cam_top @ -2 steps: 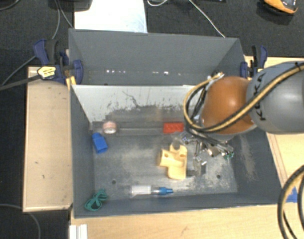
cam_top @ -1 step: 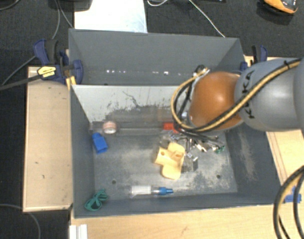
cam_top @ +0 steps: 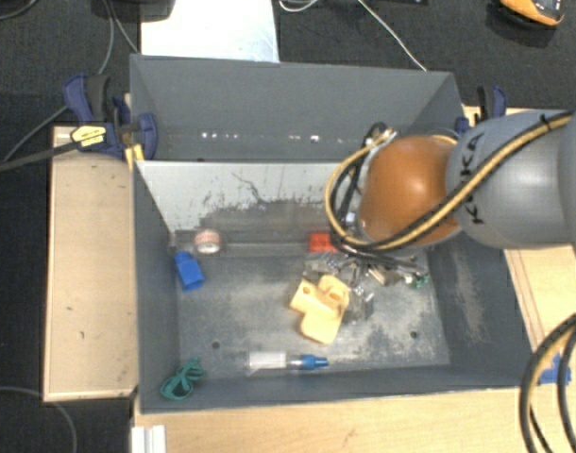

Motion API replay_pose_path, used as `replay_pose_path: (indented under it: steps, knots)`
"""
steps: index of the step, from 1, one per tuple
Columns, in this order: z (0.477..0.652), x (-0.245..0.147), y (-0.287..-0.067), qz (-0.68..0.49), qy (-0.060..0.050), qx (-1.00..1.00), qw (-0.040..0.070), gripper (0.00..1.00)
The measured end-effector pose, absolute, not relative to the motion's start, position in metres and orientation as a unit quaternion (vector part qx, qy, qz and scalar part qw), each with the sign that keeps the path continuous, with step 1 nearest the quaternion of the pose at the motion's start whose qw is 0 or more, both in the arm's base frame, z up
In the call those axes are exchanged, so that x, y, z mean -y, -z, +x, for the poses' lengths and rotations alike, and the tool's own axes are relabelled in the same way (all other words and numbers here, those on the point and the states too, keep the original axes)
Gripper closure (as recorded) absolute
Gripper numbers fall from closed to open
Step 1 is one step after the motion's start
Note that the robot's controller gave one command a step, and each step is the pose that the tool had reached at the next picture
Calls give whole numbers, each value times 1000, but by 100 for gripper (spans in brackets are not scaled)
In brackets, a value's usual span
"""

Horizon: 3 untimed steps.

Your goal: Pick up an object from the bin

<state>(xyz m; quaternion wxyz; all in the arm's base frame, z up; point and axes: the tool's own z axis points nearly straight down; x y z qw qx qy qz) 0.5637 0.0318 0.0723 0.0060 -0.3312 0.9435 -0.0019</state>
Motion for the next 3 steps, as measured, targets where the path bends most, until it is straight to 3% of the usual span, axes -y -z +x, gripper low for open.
replay_pose_path:
  steps: [1, 2, 3]
  knots:
    - [563, -32, -72, -331, 2, -944, 6, 100]
    - [572, -25, -186, -319, 2, -948, 7, 100]
    - [572, -25, -186, -318, 2, -948, 7, 100]
